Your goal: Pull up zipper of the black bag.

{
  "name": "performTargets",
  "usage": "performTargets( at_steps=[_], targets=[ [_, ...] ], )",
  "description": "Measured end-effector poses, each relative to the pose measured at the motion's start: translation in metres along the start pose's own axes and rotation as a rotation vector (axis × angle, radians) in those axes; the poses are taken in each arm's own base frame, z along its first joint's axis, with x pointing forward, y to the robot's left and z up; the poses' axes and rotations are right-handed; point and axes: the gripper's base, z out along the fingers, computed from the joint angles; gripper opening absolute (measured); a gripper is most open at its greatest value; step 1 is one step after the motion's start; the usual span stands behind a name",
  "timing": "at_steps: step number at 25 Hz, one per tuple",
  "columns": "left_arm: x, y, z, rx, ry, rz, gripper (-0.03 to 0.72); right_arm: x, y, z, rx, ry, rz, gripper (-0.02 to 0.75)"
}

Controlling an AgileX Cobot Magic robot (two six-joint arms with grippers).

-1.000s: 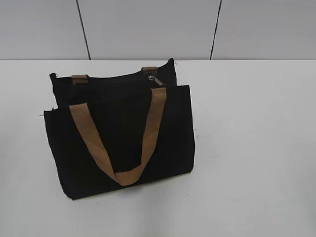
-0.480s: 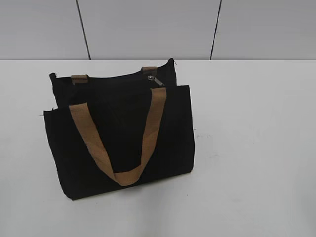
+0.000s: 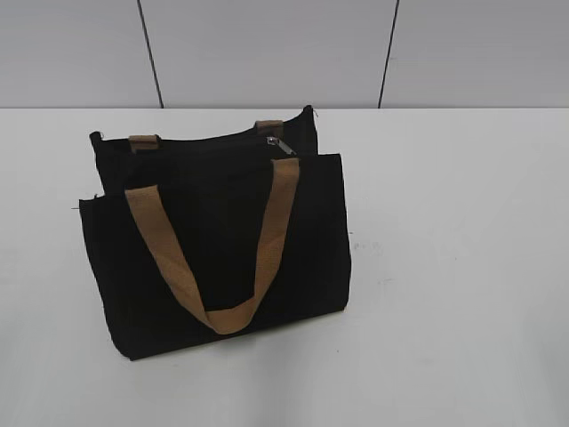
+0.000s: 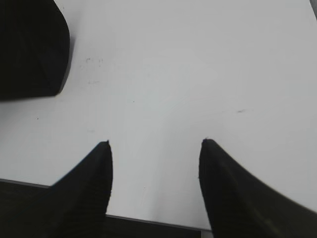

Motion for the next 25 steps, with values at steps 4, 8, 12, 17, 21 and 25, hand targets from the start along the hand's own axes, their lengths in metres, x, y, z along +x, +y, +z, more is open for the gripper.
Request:
performTargets(
  at_steps=[4, 8, 12, 17, 21, 25],
  targets=[
    [-0.0011, -0.0002, 0.0, 0.002, -0.012, -0.001, 0.397, -0.0005, -0.0001, 0.0, 0.002, -0.005, 0.0, 0.436],
    [-0.0014, -0.0005, 0.0, 0.005, -0.015, -0.024, 0.396, -0.0005, -0.0001, 0.0, 0.002, -0.006, 0.0, 0.436],
    [-0.0016, -0.0007, 0.0, 0.008, -0.017, -0.03, 0.393, -0.0005, -0.0003, 0.0, 0.004, -0.005, -0.012, 0.436],
    [-0.0016, -0.0004, 0.0, 0.004, -0.018, -0.027, 0.393, -0.0005, -0.0006, 0.0, 0.008, -0.005, -0.023, 0.436],
    [-0.0016, 0.0005, 0.0, -0.005, -0.018, -0.019, 0.393, -0.0005, -0.0006, 0.0, 0.008, -0.005, -0.025, 0.436],
    [-0.0016, 0.0016, 0.0, -0.018, -0.017, -0.01, 0.393, -0.0005, -0.0006, 0.0, 0.007, -0.005, -0.025, 0.436]
  ],
)
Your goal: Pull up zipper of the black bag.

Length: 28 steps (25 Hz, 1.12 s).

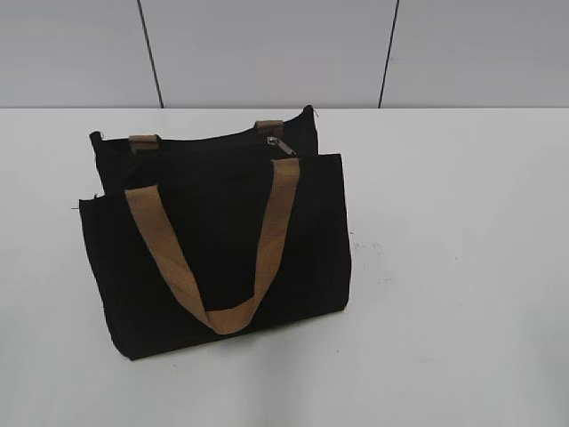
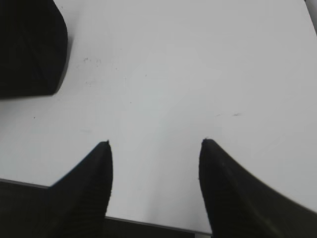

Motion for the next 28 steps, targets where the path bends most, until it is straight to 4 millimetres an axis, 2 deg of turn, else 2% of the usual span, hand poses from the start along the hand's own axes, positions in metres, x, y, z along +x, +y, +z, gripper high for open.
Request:
performTargets(
  at_steps=[28],
  targets=[
    [0.0, 0.0022, 0.0, -0.018, 0.0, 0.017, 0.393, -0.0001, 0.0002, 0.0, -0.003, -0.001, 0.001, 0.436]
  ],
)
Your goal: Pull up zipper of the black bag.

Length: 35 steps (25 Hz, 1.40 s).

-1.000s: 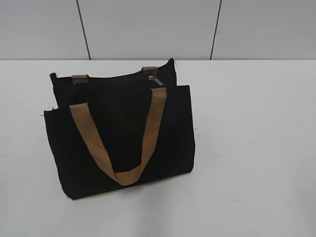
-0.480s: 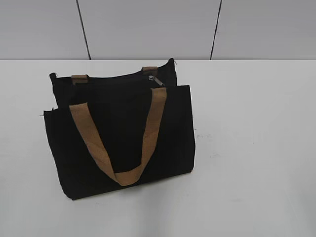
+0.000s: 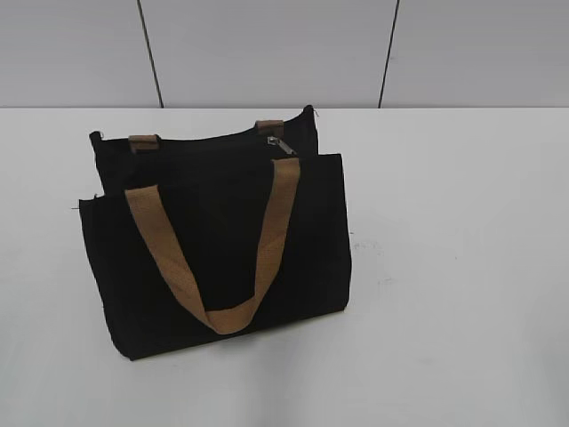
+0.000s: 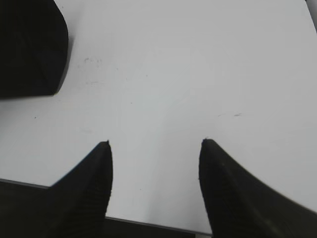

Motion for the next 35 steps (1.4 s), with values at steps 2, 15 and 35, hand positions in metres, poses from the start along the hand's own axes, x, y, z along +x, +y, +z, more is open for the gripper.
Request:
performTargets(
  at_steps=[2, 15, 35],
  targets=[
    [0.0, 0.0, 0.0, 0.0, 0.0, 0.0, 0.393, 0.0, 0.0, 0.0, 0.0, 0.0, 0.0, 0.436],
    [0.0, 0.0, 0.0, 0.001, 0.0, 0.0, 0.393, 0.0, 0.0, 0.0, 0.0, 0.0, 0.0, 0.435],
    [0.0, 0.0, 0.0, 0.001, 0.0, 0.0, 0.346, -0.0013, -0.0002, -0.0007, 0.003, -0.011, 0.007, 0.435]
  ],
)
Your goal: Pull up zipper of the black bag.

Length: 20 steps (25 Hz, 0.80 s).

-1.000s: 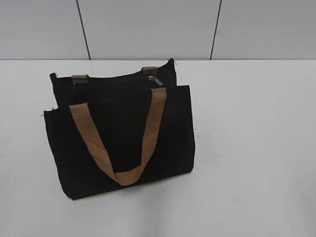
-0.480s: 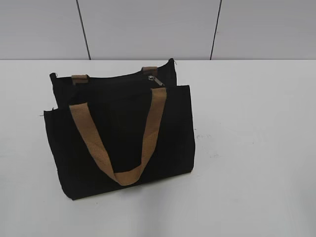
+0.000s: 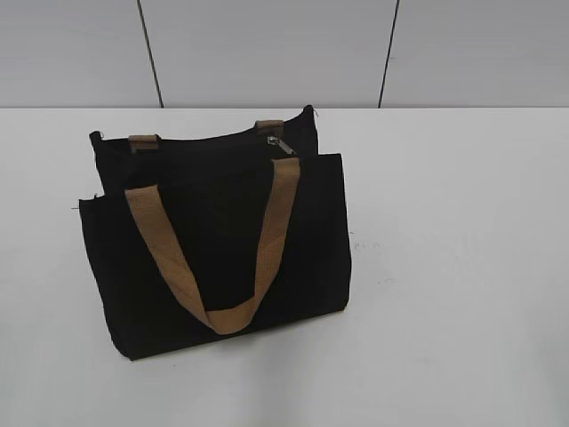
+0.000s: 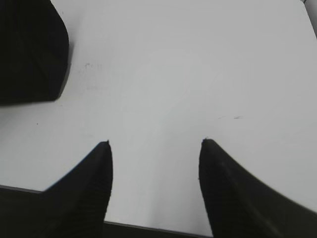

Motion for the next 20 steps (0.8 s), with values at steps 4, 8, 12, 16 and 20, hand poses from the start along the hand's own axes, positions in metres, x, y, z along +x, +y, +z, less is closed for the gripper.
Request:
performTargets(
  at_steps=[4, 8, 12, 16, 20],
  targets=[
    [0.0, -0.0001, 0.0, 0.001, 0.0, 0.0, 0.32, -0.002, -0.0001, -0.0011, 0.002, -0.016, 0.121, 0.435],
    [0.0, -0.0001, 0.0, 0.001, 0.0, 0.0, 0.299, -0.0036, -0.0013, -0.0027, 0.015, -0.029, 0.169, 0.435],
    [0.0, -0.0001, 0.0, 0.001, 0.0, 0.0, 0.286, -0.0032, -0.004, -0.0028, 0.045, -0.027, 0.162, 0.435],
    [0.0, -0.0001, 0.0, 0.001, 0.0, 0.0, 0.279, -0.0027, -0.0051, -0.0024, 0.056, -0.023, 0.162, 0.435],
    [0.0, -0.0001, 0.0, 0.001, 0.0, 0.0, 0.277, -0.002, -0.0054, -0.0017, 0.059, -0.02, 0.161, 0.435]
  ],
)
